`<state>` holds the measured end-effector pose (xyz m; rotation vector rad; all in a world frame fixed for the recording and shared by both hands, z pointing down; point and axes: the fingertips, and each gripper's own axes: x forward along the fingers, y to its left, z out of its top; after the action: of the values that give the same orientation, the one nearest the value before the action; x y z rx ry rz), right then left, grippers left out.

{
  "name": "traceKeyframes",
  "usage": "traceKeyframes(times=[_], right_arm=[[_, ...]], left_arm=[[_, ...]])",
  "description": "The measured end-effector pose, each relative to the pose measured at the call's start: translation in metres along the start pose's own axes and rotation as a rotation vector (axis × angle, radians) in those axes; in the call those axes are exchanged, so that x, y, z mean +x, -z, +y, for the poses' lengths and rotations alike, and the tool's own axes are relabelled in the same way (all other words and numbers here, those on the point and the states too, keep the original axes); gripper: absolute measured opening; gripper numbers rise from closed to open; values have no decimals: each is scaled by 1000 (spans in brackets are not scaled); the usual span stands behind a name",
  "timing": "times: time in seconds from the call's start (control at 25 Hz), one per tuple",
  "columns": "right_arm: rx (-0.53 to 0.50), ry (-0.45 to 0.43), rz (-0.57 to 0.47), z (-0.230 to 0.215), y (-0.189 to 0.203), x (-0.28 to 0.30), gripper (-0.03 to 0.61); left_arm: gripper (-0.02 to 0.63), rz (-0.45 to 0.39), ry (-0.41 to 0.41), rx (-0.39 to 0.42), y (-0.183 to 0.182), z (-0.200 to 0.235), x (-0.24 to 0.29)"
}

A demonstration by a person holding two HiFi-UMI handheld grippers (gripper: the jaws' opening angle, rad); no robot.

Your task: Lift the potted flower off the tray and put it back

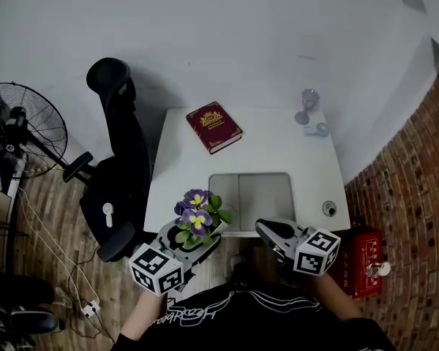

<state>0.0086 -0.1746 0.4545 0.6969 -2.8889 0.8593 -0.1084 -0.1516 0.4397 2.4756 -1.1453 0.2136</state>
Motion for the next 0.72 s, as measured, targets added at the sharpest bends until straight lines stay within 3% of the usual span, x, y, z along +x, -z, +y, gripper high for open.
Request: traceKeyframes(times=[0.72], right_arm=[[26, 41, -24, 25, 27, -27, -2]], left_arm=[[353, -12, 10, 11, 18, -23, -16]])
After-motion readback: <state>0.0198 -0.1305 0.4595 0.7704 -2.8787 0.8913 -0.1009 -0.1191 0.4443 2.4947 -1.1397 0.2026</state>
